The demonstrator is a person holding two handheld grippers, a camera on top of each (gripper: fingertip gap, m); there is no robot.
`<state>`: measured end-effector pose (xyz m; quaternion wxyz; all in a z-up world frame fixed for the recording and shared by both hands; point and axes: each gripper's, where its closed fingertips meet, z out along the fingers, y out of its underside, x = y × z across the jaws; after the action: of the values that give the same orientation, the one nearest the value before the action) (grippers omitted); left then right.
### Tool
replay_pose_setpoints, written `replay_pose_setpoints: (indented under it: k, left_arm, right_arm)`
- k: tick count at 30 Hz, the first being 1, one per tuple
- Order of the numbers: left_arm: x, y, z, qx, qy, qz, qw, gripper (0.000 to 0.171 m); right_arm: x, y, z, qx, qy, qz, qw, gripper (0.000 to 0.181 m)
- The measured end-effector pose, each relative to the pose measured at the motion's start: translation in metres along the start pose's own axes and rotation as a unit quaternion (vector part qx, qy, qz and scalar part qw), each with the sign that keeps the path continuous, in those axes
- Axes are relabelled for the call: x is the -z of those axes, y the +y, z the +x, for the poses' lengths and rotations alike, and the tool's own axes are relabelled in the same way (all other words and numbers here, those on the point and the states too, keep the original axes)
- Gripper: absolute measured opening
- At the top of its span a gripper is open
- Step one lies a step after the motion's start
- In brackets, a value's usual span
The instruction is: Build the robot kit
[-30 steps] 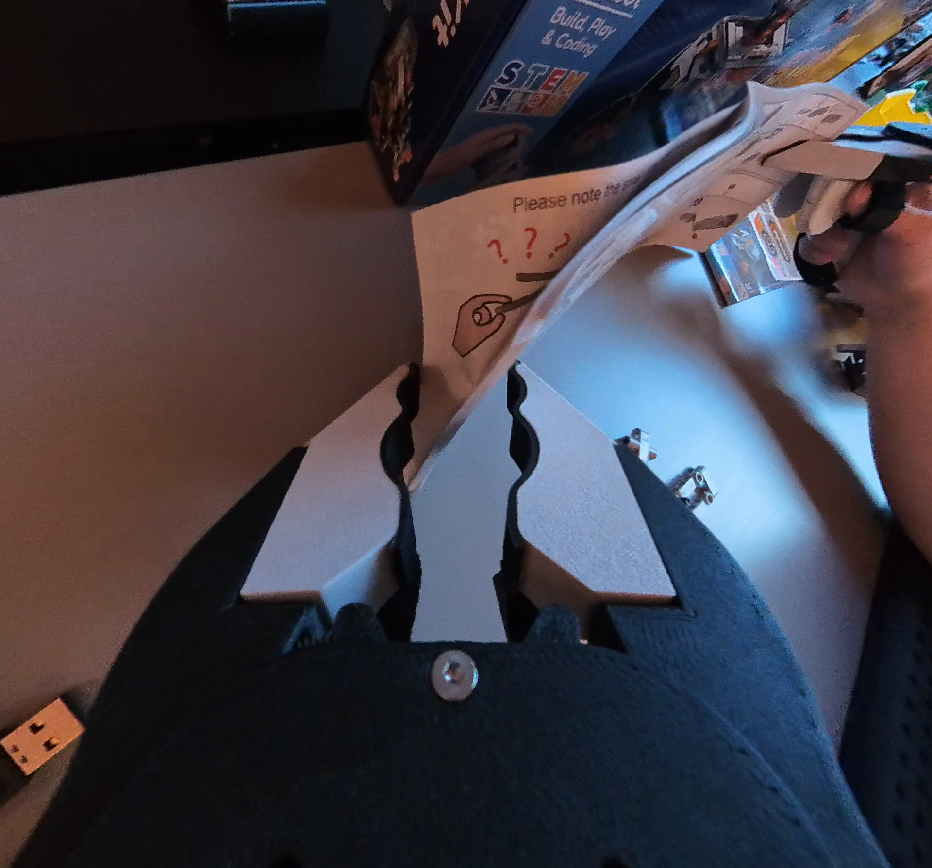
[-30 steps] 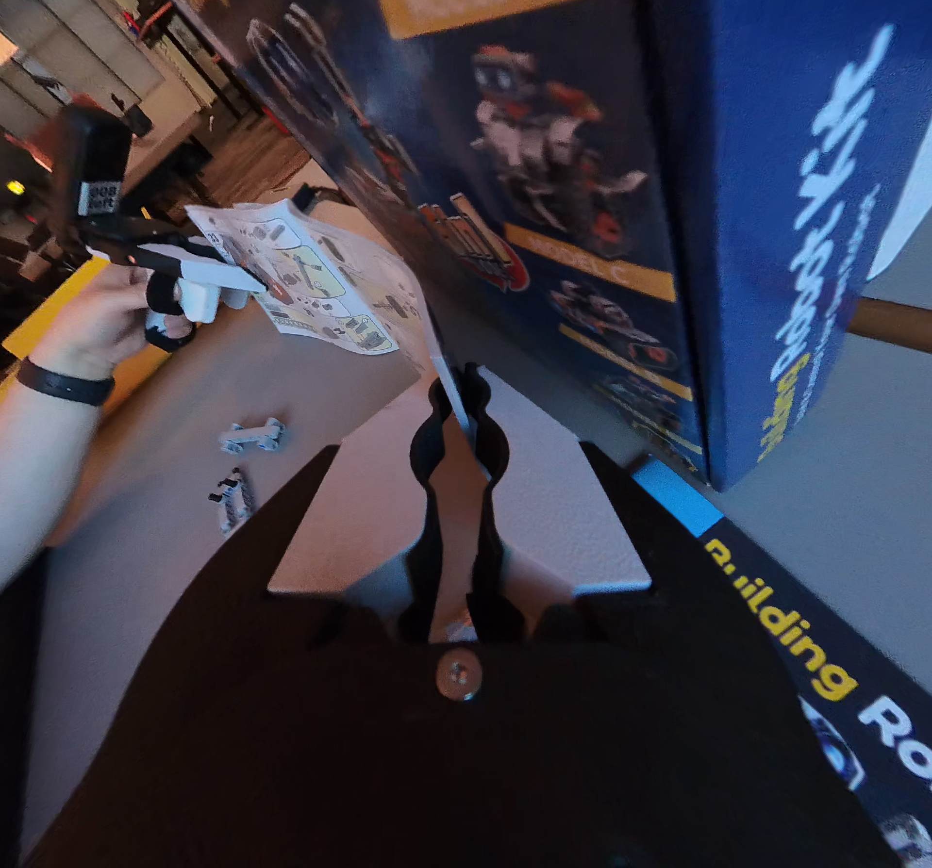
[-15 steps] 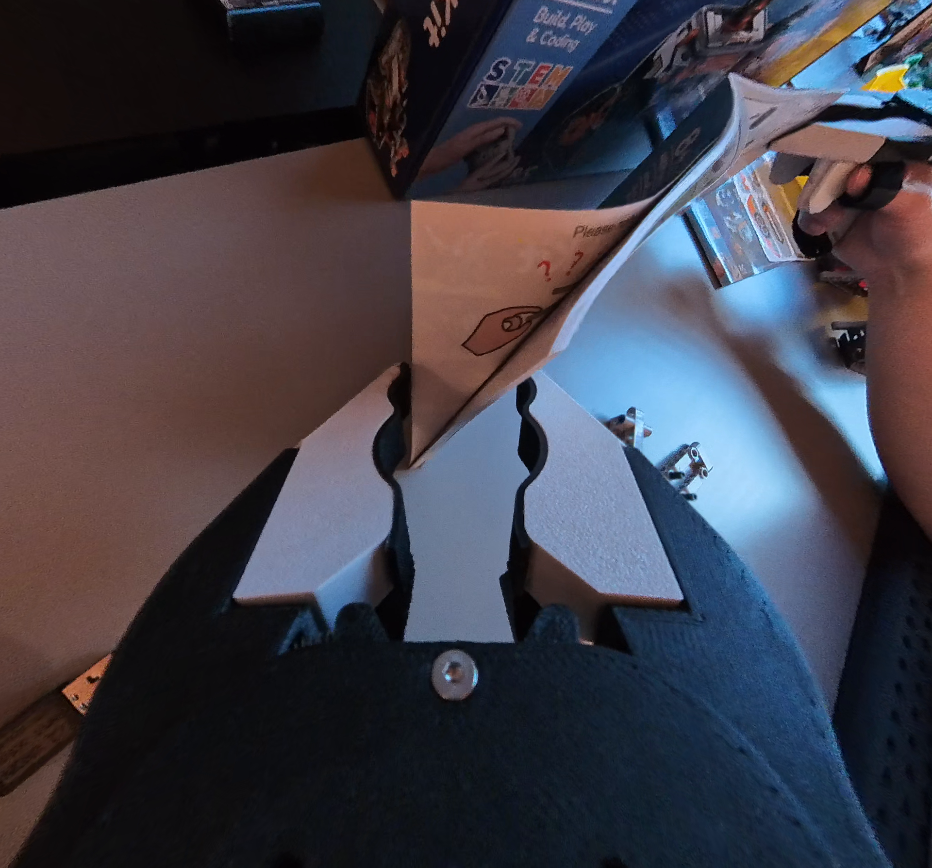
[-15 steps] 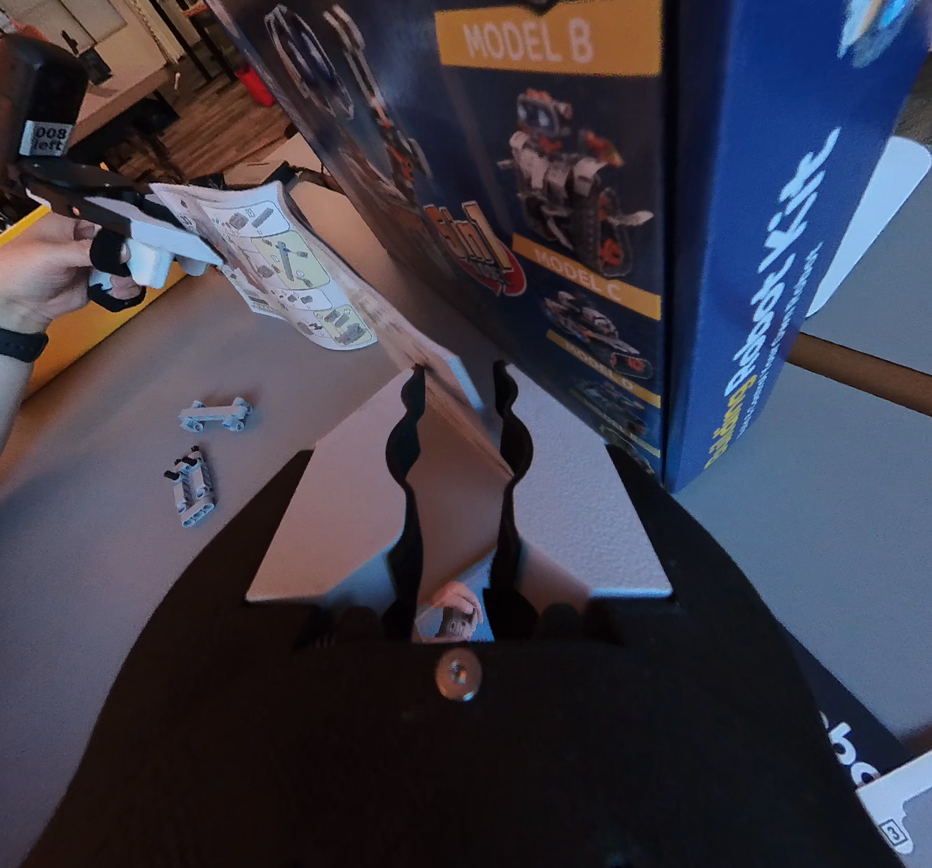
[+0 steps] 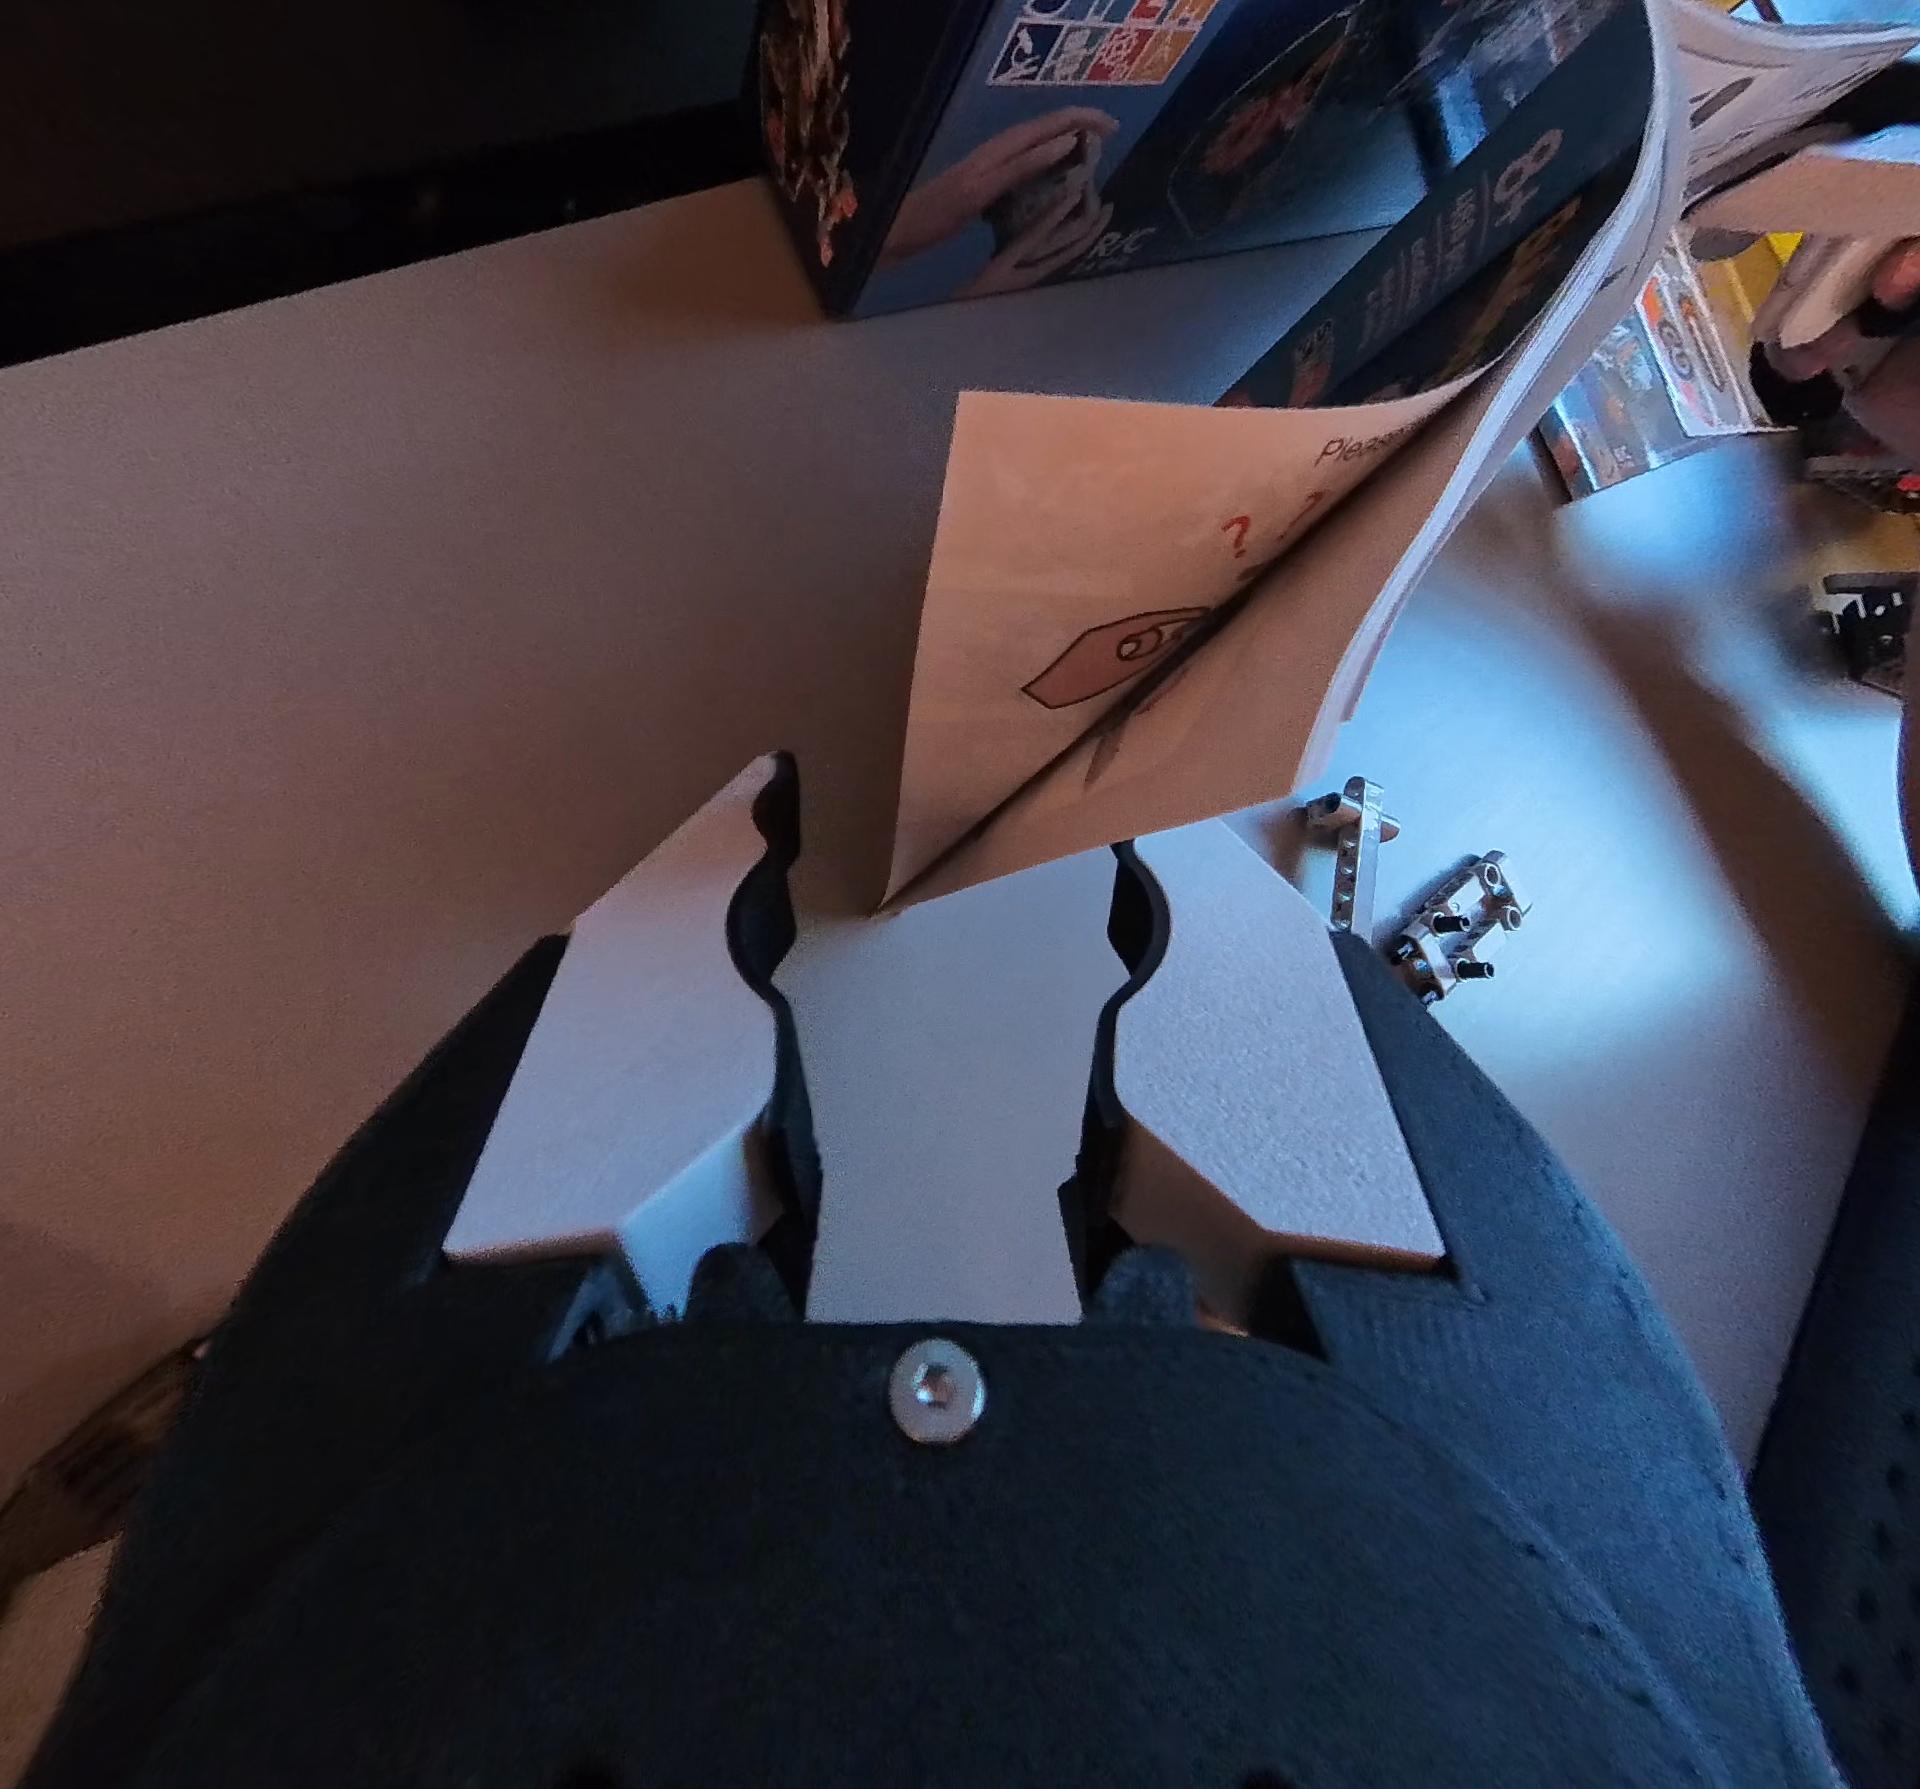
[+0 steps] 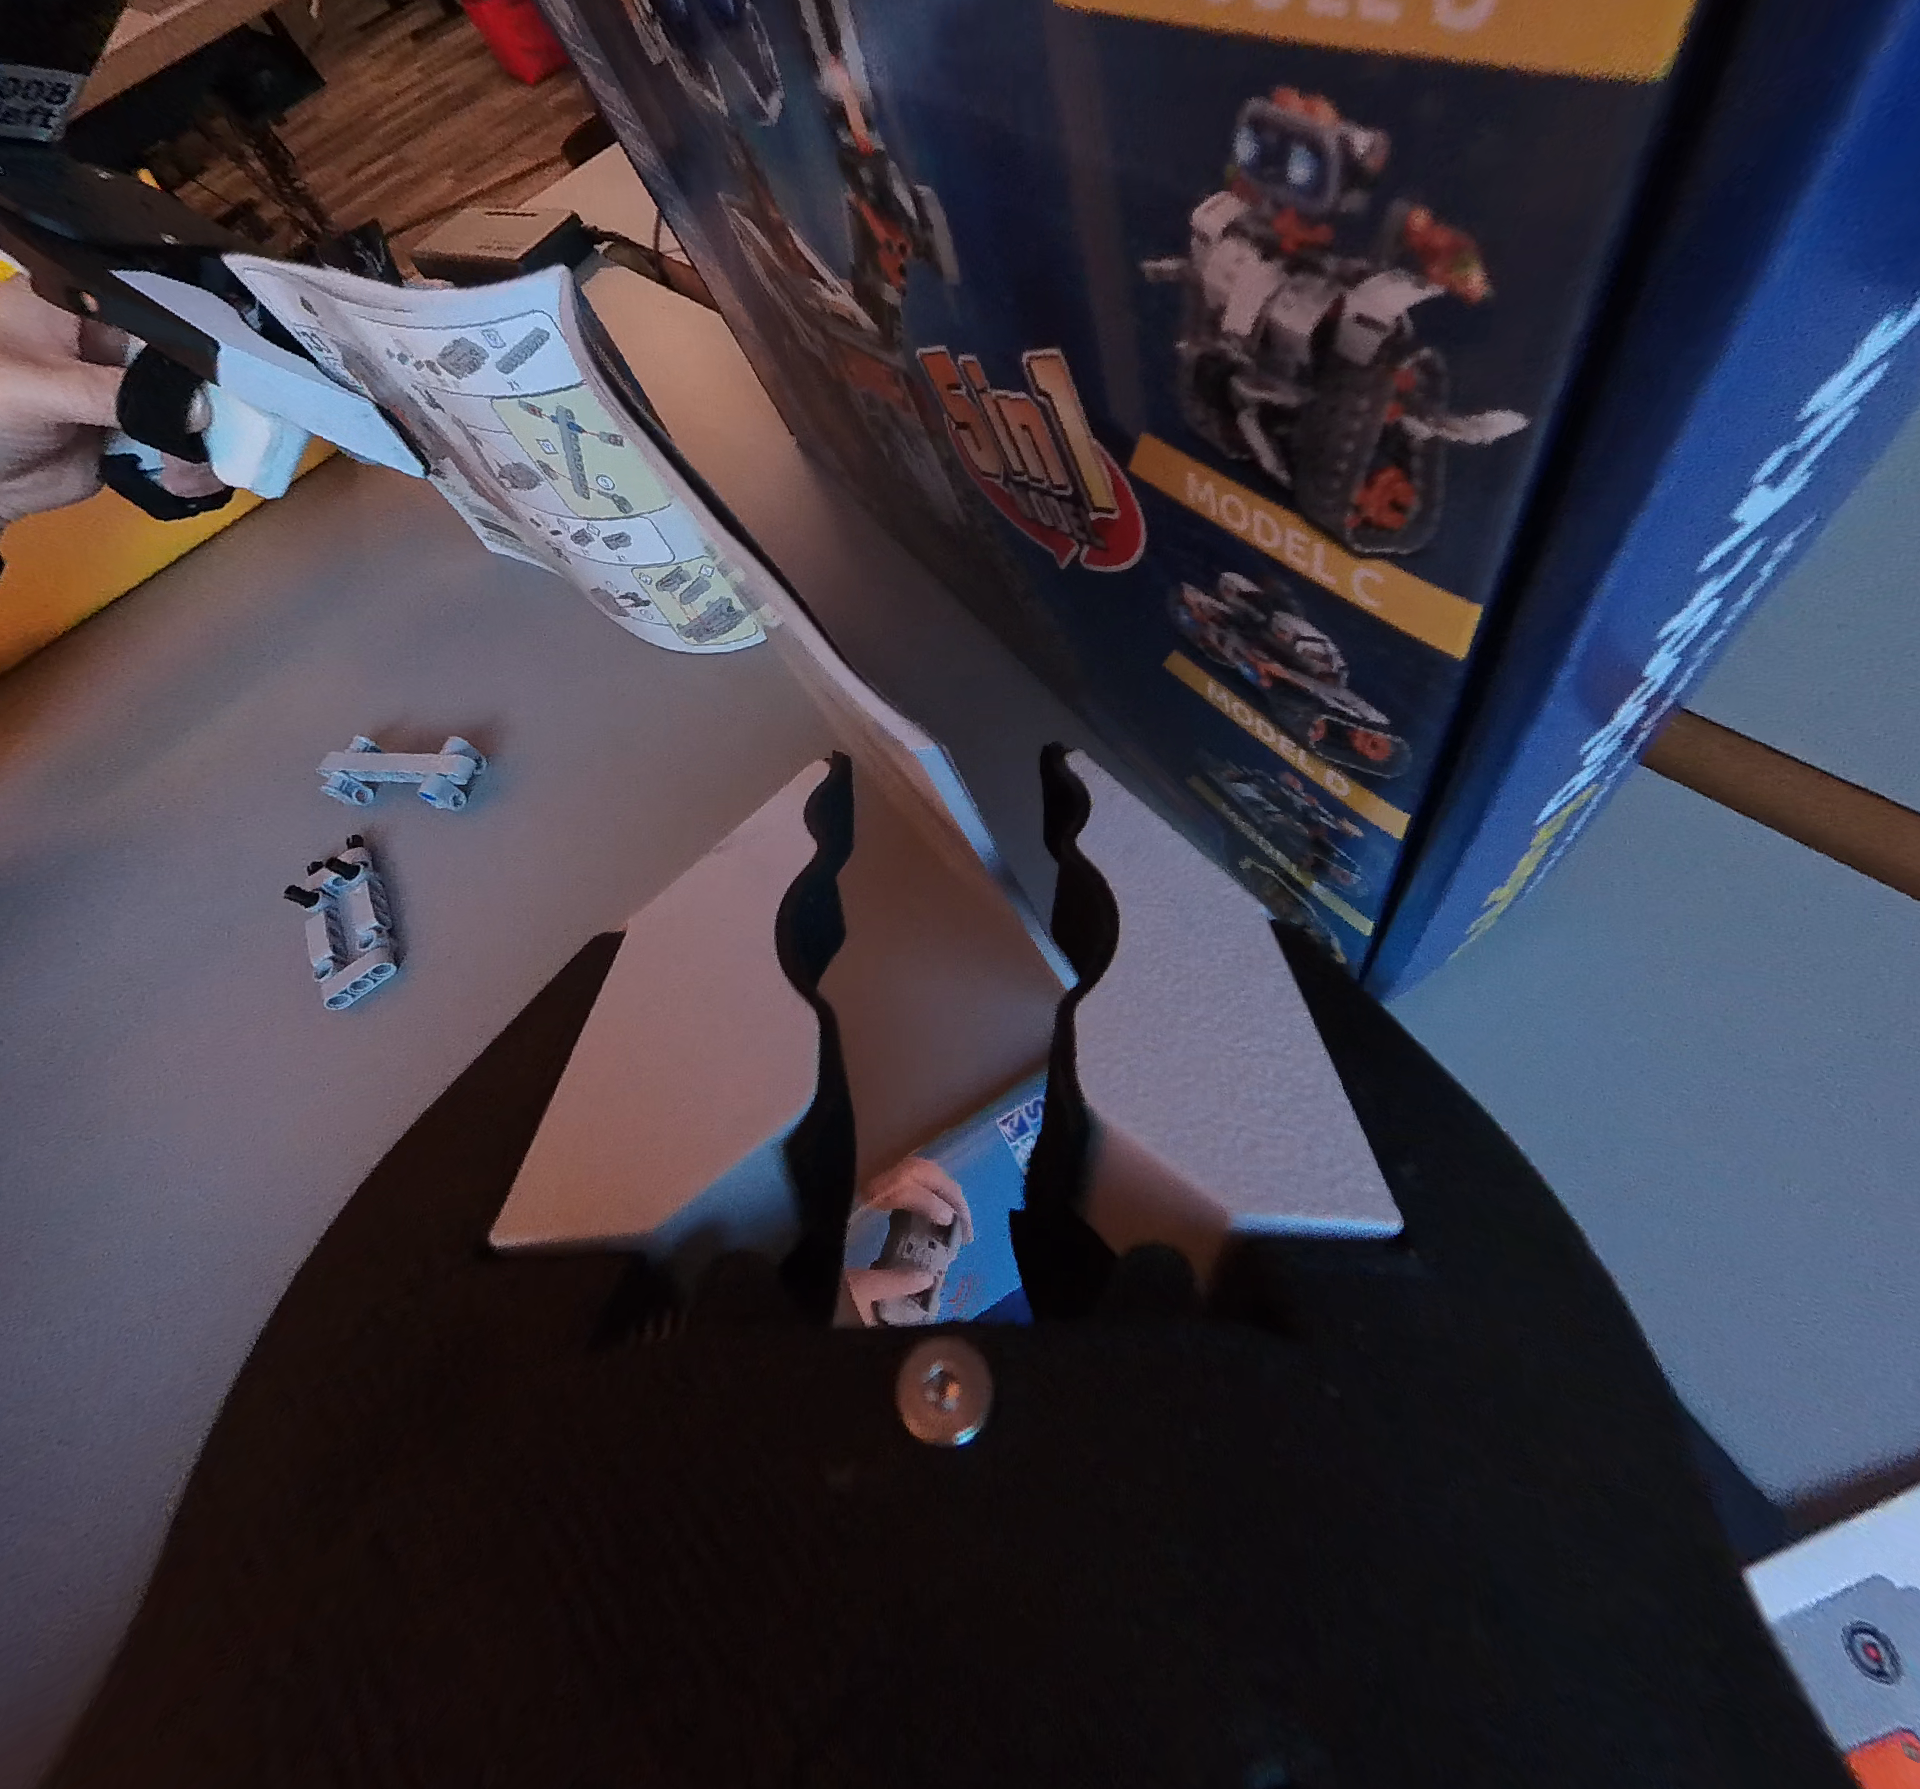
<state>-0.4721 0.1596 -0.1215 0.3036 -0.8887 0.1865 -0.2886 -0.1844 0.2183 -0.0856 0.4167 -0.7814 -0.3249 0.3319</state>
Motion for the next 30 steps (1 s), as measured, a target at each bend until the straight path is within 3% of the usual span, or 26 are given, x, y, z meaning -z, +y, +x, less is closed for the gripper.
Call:
replay_pose_setpoints:
  k: [11, 13, 14, 17, 23, 30]
  left_arm:
    - [0.001, -0.002, 0.003, -0.055, -0.010, 0.006, 0.998, 0.077]
    - [0.000, -0.004, 0.008, -0.075, 0.000, 0.017, 0.997, 0.076]
    - [0.000, -0.006, 0.012, -0.087, 0.010, 0.026, 0.996, 0.073]
    - [-0.001, -0.008, 0.021, -0.118, 0.027, 0.042, 0.992, 0.060]
    - [0.001, -0.009, 0.038, -0.135, 0.082, 0.069, 0.985, 0.006]
    - [0.004, -0.030, 0.030, 0.016, 0.132, 0.111, 0.985, 0.004]
  right_arm:
    - [0.000, 0.003, 0.000, -0.016, -0.010, 0.005, 1.000, 0.038]
    - [-0.003, 0.005, -0.003, -0.024, -0.025, 0.006, 0.999, 0.030]
    - [-0.005, 0.006, -0.008, -0.029, -0.043, 0.004, 0.999, 0.018]
    - [-0.006, 0.007, -0.013, -0.050, -0.068, 0.008, 0.996, 0.009]
    - [-0.003, 0.009, -0.016, -0.098, -0.100, 0.003, 0.990, 0.003]
    - [0.003, 0.005, -0.011, -0.150, -0.092, -0.006, 0.984, 0.003]
